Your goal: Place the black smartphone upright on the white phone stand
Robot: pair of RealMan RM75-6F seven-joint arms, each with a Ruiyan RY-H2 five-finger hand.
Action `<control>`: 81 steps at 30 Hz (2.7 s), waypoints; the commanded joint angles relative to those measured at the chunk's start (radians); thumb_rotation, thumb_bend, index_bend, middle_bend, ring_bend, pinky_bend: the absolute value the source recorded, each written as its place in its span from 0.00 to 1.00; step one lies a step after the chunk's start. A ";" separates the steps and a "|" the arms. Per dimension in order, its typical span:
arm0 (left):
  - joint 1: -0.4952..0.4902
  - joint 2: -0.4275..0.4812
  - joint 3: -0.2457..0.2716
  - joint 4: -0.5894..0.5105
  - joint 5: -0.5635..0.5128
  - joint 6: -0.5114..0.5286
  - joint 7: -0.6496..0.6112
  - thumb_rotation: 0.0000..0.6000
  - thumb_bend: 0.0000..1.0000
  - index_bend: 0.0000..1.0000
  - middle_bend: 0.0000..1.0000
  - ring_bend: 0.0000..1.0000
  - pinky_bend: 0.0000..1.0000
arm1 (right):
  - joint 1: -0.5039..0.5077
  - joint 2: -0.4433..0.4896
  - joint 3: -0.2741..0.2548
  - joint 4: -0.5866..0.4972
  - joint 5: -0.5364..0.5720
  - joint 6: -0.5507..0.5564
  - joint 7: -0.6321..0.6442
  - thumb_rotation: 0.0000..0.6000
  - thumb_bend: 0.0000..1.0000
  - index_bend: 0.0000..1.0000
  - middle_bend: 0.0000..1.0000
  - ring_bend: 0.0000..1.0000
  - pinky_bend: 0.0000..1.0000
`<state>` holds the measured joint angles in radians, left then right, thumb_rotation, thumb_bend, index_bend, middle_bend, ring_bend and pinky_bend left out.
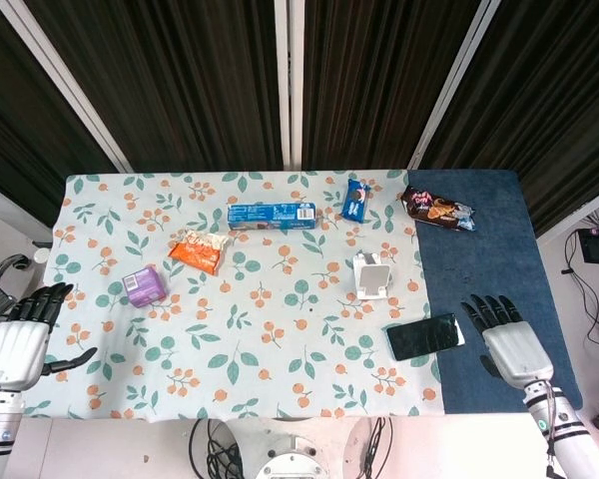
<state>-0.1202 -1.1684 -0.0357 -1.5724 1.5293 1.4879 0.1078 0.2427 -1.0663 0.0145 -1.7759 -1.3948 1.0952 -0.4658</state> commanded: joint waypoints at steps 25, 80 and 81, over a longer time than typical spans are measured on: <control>0.010 0.003 0.008 0.015 -0.004 -0.002 -0.015 0.62 0.10 0.09 0.10 0.12 0.21 | 0.176 -0.193 -0.019 0.136 0.125 -0.174 -0.037 1.00 0.21 0.00 0.00 0.00 0.00; 0.012 0.023 0.018 -0.007 -0.041 -0.049 -0.015 0.64 0.10 0.09 0.10 0.12 0.22 | 0.203 -0.228 -0.045 0.215 0.074 -0.131 0.156 1.00 0.30 0.68 0.25 0.05 0.00; 0.012 0.022 0.018 -0.007 -0.041 -0.049 -0.014 0.64 0.10 0.09 0.10 0.12 0.22 | 0.202 -0.229 -0.045 0.218 0.070 -0.128 0.157 1.00 0.30 0.68 0.27 0.09 0.00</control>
<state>-0.1081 -1.1460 -0.0173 -1.5794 1.4885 1.4389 0.0935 0.4451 -1.2944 -0.0303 -1.5597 -1.3235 0.9658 -0.3093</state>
